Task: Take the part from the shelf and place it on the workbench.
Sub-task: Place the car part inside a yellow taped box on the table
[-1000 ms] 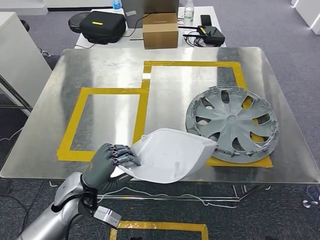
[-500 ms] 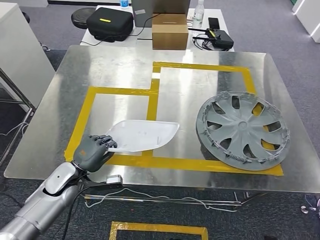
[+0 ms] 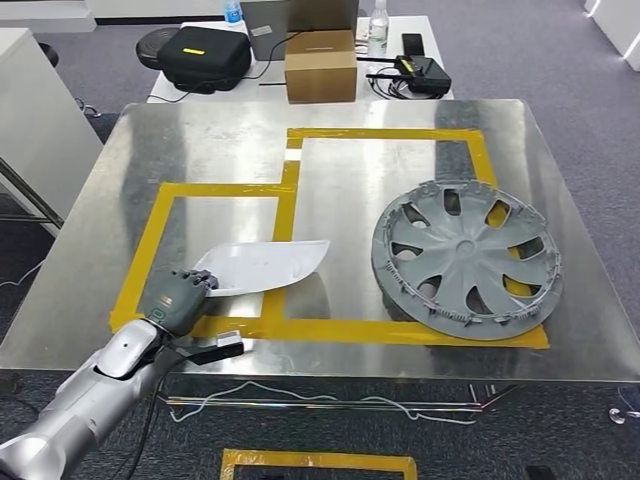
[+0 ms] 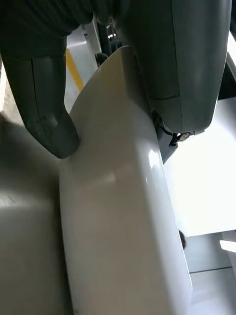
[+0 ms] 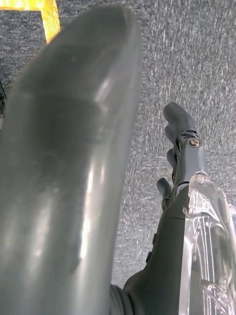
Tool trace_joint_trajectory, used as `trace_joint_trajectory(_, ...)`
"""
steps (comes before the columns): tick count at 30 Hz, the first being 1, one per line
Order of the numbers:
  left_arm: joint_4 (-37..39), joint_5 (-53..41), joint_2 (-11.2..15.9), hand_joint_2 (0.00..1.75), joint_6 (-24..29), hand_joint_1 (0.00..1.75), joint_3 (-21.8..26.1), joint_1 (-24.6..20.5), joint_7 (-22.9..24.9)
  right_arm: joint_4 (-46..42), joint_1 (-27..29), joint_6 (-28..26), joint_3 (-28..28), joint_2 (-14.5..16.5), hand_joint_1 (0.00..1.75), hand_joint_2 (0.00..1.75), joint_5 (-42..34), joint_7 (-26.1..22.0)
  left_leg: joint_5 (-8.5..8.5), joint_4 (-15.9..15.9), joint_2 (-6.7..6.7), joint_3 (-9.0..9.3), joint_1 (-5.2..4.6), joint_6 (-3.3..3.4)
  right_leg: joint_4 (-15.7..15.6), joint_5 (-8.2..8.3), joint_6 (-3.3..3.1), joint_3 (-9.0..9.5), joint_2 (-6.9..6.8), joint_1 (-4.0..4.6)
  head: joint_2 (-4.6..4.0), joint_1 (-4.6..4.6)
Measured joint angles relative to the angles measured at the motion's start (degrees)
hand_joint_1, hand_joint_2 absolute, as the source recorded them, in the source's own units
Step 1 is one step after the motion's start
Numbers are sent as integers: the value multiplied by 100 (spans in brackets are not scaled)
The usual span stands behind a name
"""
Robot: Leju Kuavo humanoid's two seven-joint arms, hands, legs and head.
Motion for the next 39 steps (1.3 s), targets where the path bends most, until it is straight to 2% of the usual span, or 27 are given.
trace_joint_trajectory(2,153,-42,-13,175,89,175,13,-78,76,0,-2,-1,1,1,0,0,1,5,423,-653,5,290,2,16,2,-8,17,13,2,-2,0,1)
trace_joint_trajectory(3,217,-54,-19,175,138,175,25,-129,104,0,-4,-2,2,0,0,0,2,6,570,-1041,4,472,1,28,16,-18,38,9,3,9,0,-3)
trace_joint_trajectory(4,273,-65,-24,175,172,175,37,-174,125,0,-5,-4,2,-1,0,0,2,7,646,-1304,3,596,1,49,23,-22,65,1,3,19,1,0)
trace_joint_trajectory(6,369,-90,-32,175,203,175,58,-229,163,0,-2,-7,2,-3,0,0,2,8,640,-1505,-3,680,-13,106,24,-22,126,-15,5,34,1,1)
trace_joint_trajectory(8,437,-114,-42,175,204,175,85,-250,216,1,3,-7,3,-4,0,0,1,8,650,-1511,-4,679,-4,175,26,-40,189,-22,2,23,1,2)
trace_joint_trajectory(9,462,-122,-47,175,203,175,102,-267,249,1,1,-7,3,-5,0,0,0,7,656,-1519,-3,685,5,209,125,-112,222,-68,-3,19,1,19)
trace_joint_trajectory(10,485,-126,-51,175,203,175,125,-288,286,1,-2,-8,4,-7,0,0,-2,5,661,-1527,-1,690,17,236,340,-241,249,-168,-7,16,1,36)
trace_joint_trajectory(12,547,-111,-52,175,197,175,188,-323,355,1,-2,-9,8,-8,0,0,-10,1,655,-1526,3,693,17,268,1070,-595,289,-513,-15,11,1,75)
trace_joint_trajectory(13,582,-99,-52,175,194,175,227,-331,379,2,6,-9,9,-8,0,0,-15,1,652,-1526,4,694,16,274,1425,-721,299,-689,-15,8,1,79)
trace_joint_trajectory(14,614,-86,-51,175,191,175,263,-334,391,3,15,-9,10,-7,0,0,-18,2,648,-1526,3,698,15,277,1631,-754,305,-797,-15,7,0,80)
trace_joint_trajectory(15,638,-76,-51,175,190,175,298,-335,395,4,22,-11,10,-5,0,0,-20,3,643,-1525,2,706,15,276,1628,-678,307,-807,-15,4,0,81)
trace_joint_trajectory(16,662,-64,-51,175,191,175,332,-338,399,4,21,-13,10,-5,0,0,-22,5,635,-1525,0,720,16,268,1379,-501,304,-696,-15,1,0,81)
trace_joint_trajectory(18,707,-44,-49,175,195,175,398,-347,409,5,5,-20,11,-5,0,0,-24,8,606,-1517,-5,753,8,227,564,-127,290,-288,-13,-5,0,84)
trace_joint_trajectory(19,728,-38,-46,175,197,131,427,-354,415,5,-3,-22,14,-4,0,0,-25,8,596,-1511,-9,761,-2,198,254,-31,268,-130,-8,-6,1,79)
trace_joint_trajectory(20,745,-36,-41,175,198,87,450,-360,419,6,-5,-24,15,-2,0,0,-25,10,592,-1509,-12,762,-13,169,84,-4,243,-42,-3,-3,1,72)
trace_joint_trajectory(22,771,-37,-33,175,204,0,480,-371,432,7,5,-26,17,-1,0,0,-26,19,604,-1527,-17,761,-16,116,44,-19,170,-31,5,9,1,55)
trace_joint_trajectory(24,791,-52,-33,175,214,0,502,-380,450,7,5,-27,17,-1,0,0,-29,25,531,-1461,-13,732,-5,54,29,-7,95,-28,4,1,1,42)
trace_joint_trajectory(25,803,-67,-35,175,223,0,513,-389,458,7,-1,-27,17,-1,0,0,-31,24,406,-1275,-10,647,-2,26,19,0,59,-23,4,-9,1,28)
trace_joint_trajectory(28,861,-123,-42,175,256,0,539,-395,486,7,1,-27,17,0,0,0,-36,16,-98,-192,-6,111,4,-18,14,-5,3,-20,0,-15,0,-4)
trace_joint_trajectory(29,881,-135,-46,175,271,0,546,-391,502,7,6,-26,17,1,0,0,-36,11,-147,52,-5,-23,4,-21,14,-9,0,-17,-1,-15,0,-5)
trace_joint_trajectory(30,896,-144,-51,131,288,0,555,-392,519,7,7,-26,17,1,0,0,-36,7,-82,97,-5,-62,5,-20,14,-12,2,-10,-1,-16,0,-6)
trace_joint_trajectory(31,905,-150,-54,87,314,0,567,-400,541,7,6,-25,17,1,0,0,-36,2,80,-73,-4,9,6,-14,14,-16,7,1,-2,-19,0,-4)
trace_joint_trajectory(33,913,-161,-58,0,383,0,604,-425,591,7,1,-25,17,1,0,0,-38,-4,478,-806,4,373,6,4,19,-32,36,29,2,-15,0,-10)
trace_joint_trajectory(35,918,-165,-72,0,462,0,671,-442,652,7,2,-27,17,2,0,0,-44,-7,643,-1373,6,654,4,43,37,-50,91,28,11,3,1,-12)
trace_joint_trajectory(36,919,-165,-81,0,491,0,709,-445,679,7,4,-28,17,2,0,0,-48,-7,638,-1473,4,698,-3,71,38,-52,125,24,15,10,1,-13)
trace_joint_trajectory(39,921,-165,-97,0,517,0,797,-445,712,7,7,-32,18,2,0,0,-54,-7,642,-1516,0,716,6,177,76,-101,220,3,5,-5,1,1)
